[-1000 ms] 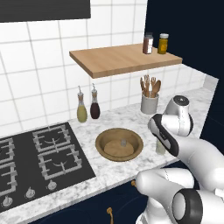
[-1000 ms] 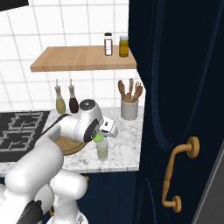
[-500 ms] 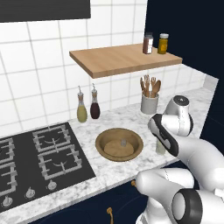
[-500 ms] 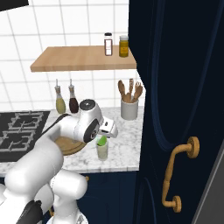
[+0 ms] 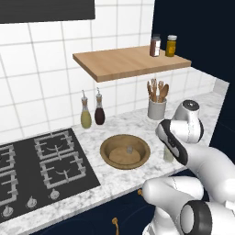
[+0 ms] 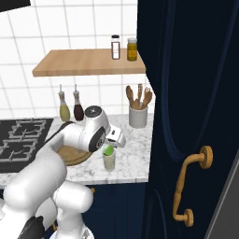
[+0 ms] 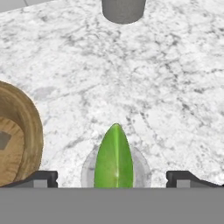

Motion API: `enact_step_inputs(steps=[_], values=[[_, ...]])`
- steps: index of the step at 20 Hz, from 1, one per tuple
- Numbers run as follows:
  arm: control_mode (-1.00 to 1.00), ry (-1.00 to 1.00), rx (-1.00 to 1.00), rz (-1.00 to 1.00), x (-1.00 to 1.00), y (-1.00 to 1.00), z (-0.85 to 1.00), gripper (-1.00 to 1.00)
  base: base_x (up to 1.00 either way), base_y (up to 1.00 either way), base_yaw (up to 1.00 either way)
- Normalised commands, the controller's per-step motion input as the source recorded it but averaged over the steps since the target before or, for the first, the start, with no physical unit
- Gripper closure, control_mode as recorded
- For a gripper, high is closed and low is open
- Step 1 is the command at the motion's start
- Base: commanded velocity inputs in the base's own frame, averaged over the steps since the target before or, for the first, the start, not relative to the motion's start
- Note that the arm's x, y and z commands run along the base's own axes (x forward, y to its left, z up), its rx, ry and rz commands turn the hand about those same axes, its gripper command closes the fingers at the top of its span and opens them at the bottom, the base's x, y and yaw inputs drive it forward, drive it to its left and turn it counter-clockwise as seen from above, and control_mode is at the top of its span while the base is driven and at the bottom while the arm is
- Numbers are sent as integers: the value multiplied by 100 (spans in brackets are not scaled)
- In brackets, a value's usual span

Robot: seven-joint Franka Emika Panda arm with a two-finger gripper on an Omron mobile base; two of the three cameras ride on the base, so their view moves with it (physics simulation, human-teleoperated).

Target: Grab a lemon wedge from the fridge and one ice cube from the ice bowl, and put them in the glass of lemonade.

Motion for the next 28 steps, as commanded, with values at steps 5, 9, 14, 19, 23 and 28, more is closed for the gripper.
enact_step_inputs(steps=[5, 9, 14, 19, 23, 28], values=[[-100, 0, 0, 7, -30, 15, 19, -100, 0, 0, 0], [-100, -2, 0, 4, -56, 12, 54, -100, 0, 0, 0], [-100, 0, 0, 0, -89, -4, 100, -100, 0, 0, 0], [-100, -2, 0, 0, -85, 0, 59, -100, 0, 0, 0], [-100, 1, 6, 0, -68, -3, 14, -100, 0, 0, 0], [-100, 0, 4, 0, -48, 4, 29, -100, 0, 0, 0]])
